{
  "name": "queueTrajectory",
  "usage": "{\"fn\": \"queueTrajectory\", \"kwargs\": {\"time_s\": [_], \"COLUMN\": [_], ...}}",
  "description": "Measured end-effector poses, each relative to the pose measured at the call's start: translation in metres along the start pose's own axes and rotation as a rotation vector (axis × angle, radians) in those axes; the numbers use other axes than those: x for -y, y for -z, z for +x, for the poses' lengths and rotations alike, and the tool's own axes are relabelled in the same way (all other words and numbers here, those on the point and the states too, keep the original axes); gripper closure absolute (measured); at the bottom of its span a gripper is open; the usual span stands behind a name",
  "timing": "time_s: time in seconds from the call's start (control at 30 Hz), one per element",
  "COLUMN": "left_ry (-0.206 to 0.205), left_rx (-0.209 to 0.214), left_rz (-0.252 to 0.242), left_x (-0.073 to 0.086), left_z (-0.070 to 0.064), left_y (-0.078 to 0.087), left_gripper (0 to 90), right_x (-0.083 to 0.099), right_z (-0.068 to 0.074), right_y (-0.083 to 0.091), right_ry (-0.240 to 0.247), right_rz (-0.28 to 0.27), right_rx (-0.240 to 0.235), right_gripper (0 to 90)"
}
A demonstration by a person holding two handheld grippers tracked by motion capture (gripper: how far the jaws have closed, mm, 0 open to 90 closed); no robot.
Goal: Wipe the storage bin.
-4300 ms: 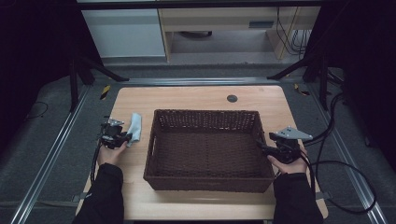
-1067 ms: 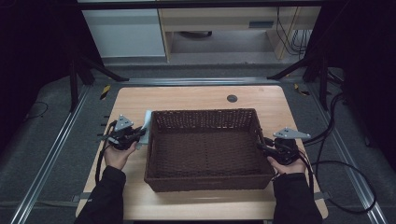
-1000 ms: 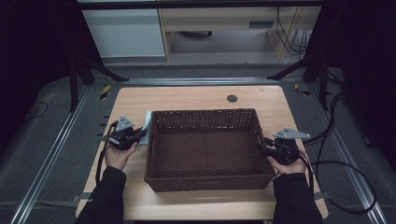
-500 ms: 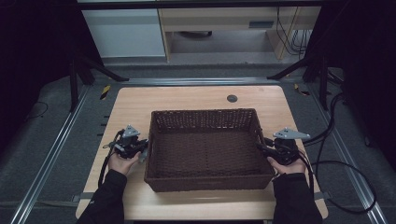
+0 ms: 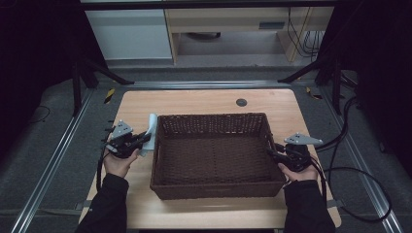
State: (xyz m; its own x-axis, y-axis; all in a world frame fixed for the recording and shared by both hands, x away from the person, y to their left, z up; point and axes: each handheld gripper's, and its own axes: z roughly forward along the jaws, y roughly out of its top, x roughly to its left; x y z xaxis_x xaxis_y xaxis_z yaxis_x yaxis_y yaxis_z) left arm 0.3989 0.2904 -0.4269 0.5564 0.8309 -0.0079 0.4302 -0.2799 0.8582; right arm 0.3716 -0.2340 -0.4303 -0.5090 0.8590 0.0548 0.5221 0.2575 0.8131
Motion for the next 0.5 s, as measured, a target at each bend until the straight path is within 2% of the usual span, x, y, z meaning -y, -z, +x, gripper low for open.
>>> {"fn": "queueTrajectory", "kwargs": {"time_s": [0.1, 0.23, 0.4, 0.5], "left_ry": [-0.007, -0.036, -0.023, -0.032], "left_rx": [0.004, 0.023, 0.04, 0.054], "left_rz": [0.067, 0.142, 0.186, 0.212], "left_x": [0.01, 0.022, 0.033, 0.038], "left_z": [-0.001, -0.009, -0.013, -0.015], "left_y": [-0.011, -0.022, -0.023, -0.021], "left_gripper": [82.7, 82.7, 82.7, 82.8], "right_x": [0.0, 0.0, 0.0, 0.0], "right_z": [0.0, 0.0, 0.0, 0.0], "right_y": [0.0, 0.0, 0.0, 0.0], "right_ry": [0.0, 0.001, 0.0, 0.0], "right_rz": [-0.001, 0.0, 0.001, 0.002], "right_rx": [0.0, -0.002, -0.001, 0.0], "right_gripper": [63.0, 62.9, 63.0, 63.1]}}
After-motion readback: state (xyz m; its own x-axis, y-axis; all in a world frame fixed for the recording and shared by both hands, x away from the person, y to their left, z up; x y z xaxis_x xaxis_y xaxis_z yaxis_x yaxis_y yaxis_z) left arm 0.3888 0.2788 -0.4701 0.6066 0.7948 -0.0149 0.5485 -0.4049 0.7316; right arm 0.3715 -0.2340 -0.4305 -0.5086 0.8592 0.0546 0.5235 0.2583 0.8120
